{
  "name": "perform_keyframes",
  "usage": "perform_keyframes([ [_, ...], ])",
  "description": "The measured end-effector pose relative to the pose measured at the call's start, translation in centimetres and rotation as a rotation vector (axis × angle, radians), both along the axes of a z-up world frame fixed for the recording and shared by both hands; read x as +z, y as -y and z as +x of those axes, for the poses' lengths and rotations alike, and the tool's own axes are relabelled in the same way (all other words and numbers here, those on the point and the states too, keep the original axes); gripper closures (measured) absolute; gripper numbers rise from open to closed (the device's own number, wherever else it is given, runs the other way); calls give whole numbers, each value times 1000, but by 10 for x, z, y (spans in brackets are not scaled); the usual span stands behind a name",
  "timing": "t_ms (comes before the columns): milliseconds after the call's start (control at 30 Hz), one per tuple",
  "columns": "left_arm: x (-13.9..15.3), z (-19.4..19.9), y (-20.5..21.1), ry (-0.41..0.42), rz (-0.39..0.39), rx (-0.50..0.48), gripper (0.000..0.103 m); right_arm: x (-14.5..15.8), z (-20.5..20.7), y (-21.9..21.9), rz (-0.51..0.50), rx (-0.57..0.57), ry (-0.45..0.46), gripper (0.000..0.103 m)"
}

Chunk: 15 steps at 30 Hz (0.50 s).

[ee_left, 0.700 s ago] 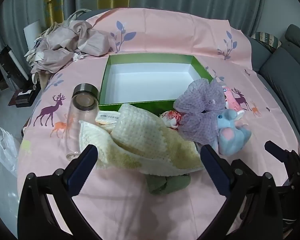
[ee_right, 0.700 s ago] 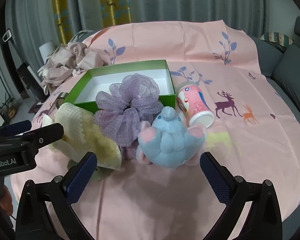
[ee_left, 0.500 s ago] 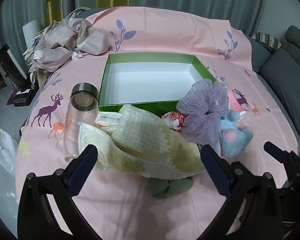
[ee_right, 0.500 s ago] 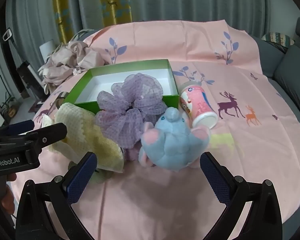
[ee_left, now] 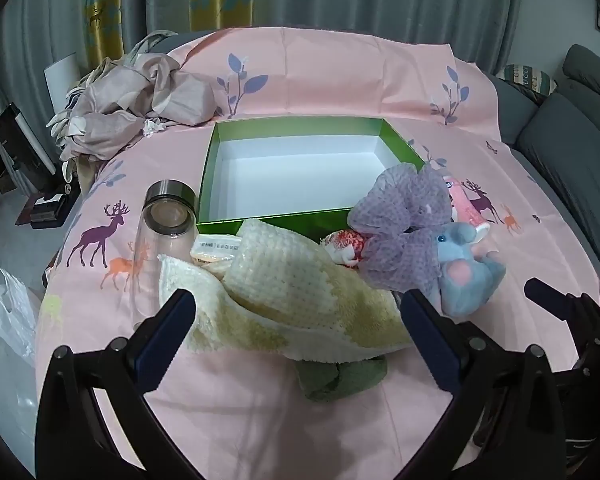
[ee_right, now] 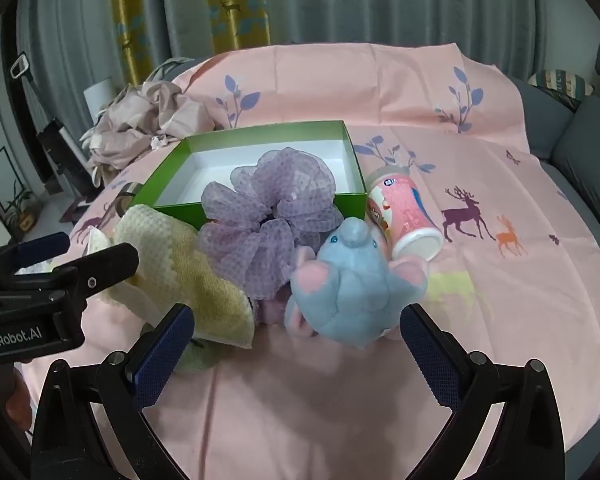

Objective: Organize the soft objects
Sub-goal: 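Move the right gripper toward the purple mesh bath puff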

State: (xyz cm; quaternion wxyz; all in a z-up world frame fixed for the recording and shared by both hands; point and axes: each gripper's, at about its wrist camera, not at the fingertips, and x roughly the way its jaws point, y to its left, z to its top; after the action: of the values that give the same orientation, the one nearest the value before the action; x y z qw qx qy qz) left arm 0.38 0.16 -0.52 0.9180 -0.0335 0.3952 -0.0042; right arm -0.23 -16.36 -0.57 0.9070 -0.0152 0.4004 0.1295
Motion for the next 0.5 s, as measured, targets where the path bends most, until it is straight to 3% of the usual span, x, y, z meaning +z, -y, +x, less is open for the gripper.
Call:
perform_keyframes([
  [500,0,2,5,5,-4,-13,1,1,0,2,9,-3,2,0],
])
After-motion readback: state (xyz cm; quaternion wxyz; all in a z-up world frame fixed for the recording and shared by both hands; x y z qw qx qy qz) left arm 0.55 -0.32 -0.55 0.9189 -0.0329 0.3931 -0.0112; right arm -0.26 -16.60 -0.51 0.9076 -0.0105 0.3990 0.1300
